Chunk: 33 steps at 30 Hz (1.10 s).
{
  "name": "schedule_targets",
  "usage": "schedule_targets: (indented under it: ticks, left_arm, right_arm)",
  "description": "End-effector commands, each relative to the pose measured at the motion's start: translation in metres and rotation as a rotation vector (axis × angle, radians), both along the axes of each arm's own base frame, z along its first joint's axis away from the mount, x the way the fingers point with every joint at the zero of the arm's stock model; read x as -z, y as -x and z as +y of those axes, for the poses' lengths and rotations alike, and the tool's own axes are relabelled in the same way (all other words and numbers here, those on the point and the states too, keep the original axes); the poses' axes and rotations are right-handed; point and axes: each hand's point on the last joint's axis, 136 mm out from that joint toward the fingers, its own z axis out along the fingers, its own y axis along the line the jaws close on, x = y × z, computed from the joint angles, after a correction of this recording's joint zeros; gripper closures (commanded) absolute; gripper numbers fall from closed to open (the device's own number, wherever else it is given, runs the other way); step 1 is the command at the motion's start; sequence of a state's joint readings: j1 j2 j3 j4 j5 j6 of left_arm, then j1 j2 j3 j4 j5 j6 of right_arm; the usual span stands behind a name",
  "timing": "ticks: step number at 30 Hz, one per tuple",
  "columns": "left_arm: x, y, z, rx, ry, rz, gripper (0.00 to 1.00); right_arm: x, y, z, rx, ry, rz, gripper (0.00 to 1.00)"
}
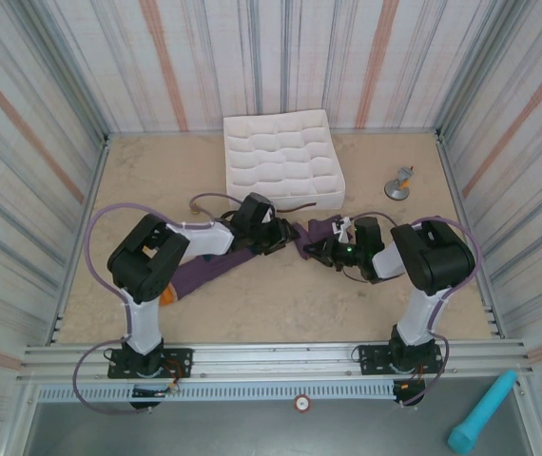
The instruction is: Roll the socks
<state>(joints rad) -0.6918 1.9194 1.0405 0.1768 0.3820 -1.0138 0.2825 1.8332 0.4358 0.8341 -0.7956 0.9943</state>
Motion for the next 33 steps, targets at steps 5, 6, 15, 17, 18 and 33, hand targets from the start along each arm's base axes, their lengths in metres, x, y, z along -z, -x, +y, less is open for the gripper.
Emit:
schedule_targets:
  ticks: [5, 6, 15, 17, 18, 33]
  left_arm:
    - [0.009, -0.008, -0.011, 0.013, -0.012, -0.004, 0.46]
    - [0.011, -0.008, -0.011, 0.006, -0.016, -0.002, 0.47]
    - [0.016, -0.011, -0.015, 0.005, -0.035, -0.003, 0.7]
    - [0.019, -0.009, -0.015, 0.006, -0.046, 0.004, 0.82]
    - [0.019, -0.008, -0.014, 0.008, -0.05, 0.01, 0.87]
    - [0.014, 0.029, 0.037, -0.026, -0.164, 0.098, 1.0]
  right_arm:
    - [0.09, 0.066, -0.039, 0.107, 0.208, 0.458, 1.0]
    - [0.09, 0.066, -0.039, 0.108, 0.206, 0.459, 1.0]
    - [0.086, 0.064, -0.04, 0.104, 0.193, 0.447, 1.0]
    - [0.084, 0.064, -0.039, 0.096, 0.19, 0.434, 0.99]
    - [0.081, 0.064, -0.038, 0.091, 0.187, 0.423, 0.96]
    - [-0.029, 0.058, -0.04, -0.045, 0.636, -0.155, 0.38]
